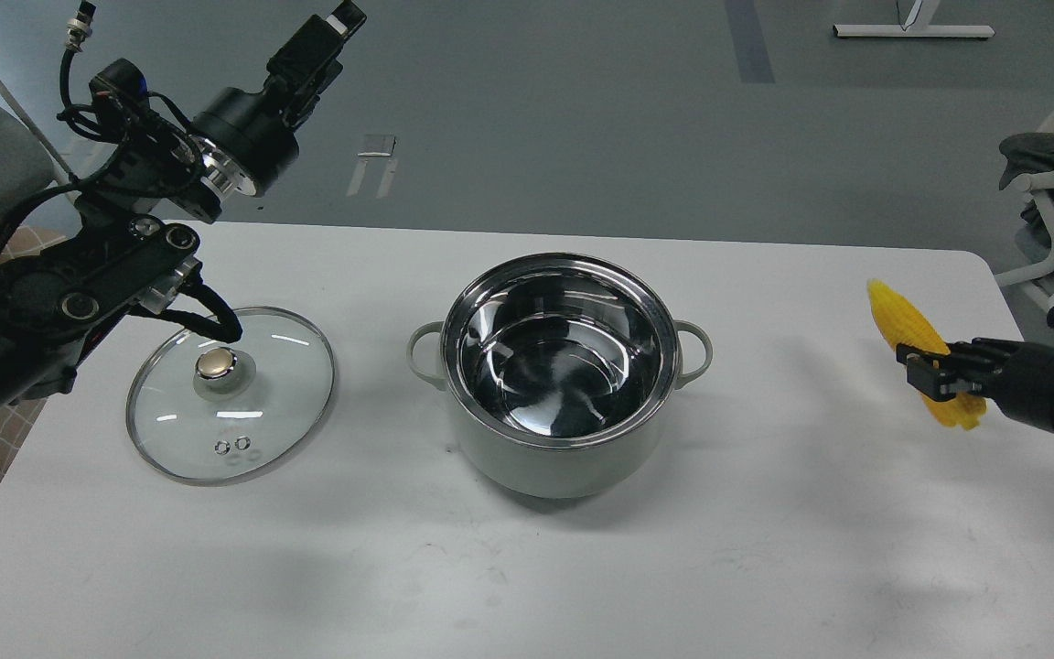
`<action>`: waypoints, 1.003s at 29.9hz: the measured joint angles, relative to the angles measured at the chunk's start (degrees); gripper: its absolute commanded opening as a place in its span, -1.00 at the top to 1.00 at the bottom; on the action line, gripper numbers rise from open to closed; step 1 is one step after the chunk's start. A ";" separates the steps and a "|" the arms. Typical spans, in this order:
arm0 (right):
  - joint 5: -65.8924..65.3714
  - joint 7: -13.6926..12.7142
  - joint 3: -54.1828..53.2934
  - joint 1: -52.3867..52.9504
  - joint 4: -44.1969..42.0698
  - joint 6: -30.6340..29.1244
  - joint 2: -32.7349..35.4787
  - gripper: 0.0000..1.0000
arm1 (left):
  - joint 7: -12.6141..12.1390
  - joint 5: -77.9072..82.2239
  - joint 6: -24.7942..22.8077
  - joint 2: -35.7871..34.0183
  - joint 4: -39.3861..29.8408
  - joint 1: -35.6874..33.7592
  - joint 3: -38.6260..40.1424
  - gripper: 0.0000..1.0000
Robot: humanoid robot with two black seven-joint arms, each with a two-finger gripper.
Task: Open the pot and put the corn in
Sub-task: 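Lift the corn cob and carry it over the open pot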
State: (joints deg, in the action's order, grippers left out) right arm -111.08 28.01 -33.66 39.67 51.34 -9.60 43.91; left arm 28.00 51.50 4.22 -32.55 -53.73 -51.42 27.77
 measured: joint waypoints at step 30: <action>5.95 -0.02 31.41 36.79 1.50 -8.51 -27.58 1.00 | 0.00 0.10 -0.10 0.21 -0.23 -0.33 -0.27 -0.95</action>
State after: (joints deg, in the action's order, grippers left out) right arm -105.13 27.99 -2.25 76.46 52.84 -18.11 16.33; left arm 28.00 51.60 4.12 -32.34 -53.96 -51.74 27.50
